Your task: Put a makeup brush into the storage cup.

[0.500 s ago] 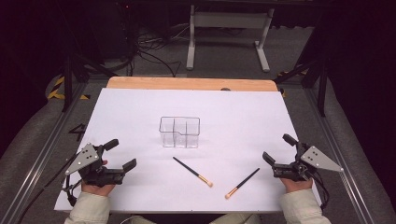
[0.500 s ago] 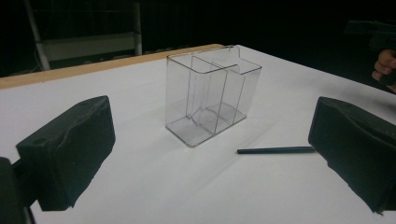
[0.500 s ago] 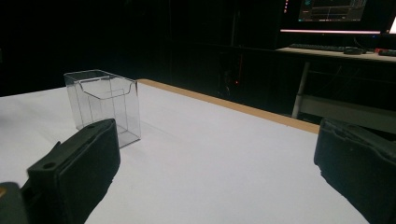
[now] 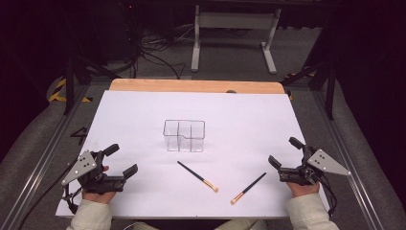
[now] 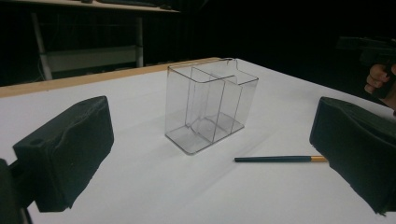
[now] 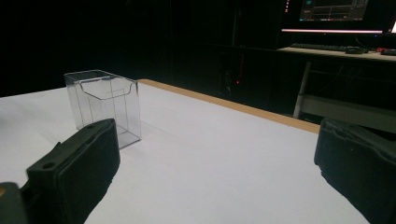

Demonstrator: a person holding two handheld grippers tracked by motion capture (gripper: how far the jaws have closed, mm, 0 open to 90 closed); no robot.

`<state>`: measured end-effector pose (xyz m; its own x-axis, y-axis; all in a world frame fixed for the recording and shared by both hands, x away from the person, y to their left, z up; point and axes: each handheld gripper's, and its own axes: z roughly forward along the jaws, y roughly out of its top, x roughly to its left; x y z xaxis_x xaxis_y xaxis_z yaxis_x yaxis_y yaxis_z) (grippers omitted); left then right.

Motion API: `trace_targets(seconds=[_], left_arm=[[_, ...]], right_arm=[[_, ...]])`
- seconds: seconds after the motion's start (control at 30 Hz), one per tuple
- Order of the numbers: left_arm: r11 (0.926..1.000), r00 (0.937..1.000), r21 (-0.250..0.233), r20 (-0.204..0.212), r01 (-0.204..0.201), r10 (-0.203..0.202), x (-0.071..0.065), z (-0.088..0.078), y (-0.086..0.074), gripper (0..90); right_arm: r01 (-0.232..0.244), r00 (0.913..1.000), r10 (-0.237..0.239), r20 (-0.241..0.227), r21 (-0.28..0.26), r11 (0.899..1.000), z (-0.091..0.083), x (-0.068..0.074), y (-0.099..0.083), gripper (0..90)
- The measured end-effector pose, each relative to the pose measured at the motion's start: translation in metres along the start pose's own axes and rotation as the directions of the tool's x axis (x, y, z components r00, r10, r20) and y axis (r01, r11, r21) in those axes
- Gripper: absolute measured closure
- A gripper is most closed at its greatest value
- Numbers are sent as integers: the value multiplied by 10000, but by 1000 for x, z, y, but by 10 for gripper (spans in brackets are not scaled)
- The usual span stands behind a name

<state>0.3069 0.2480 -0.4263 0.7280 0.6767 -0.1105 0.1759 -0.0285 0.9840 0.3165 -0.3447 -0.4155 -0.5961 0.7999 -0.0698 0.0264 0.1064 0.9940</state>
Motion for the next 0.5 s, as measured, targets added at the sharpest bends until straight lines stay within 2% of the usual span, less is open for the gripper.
trace_targets(seconds=[0.1,0.23,0.4,0.5], left_arm=[[10000,10000,64,36,-61,61,0,1,2,1],[9998,9994,141,327,-139,135,-2,4,5,3],[10000,9982,48,601,79,-82,-4,17,10,4],[9999,9967,106,814,6,-15,-6,24,12,5]], right_arm=[[-11,10000,10,46,48,10000,0,0,0,6],[-73,10000,73,62,48,10000,-1,-1,0,5],[-92,9999,92,65,96,9999,-1,-1,-2,5],[-102,9999,102,52,102,9999,-2,-1,-2,5]])
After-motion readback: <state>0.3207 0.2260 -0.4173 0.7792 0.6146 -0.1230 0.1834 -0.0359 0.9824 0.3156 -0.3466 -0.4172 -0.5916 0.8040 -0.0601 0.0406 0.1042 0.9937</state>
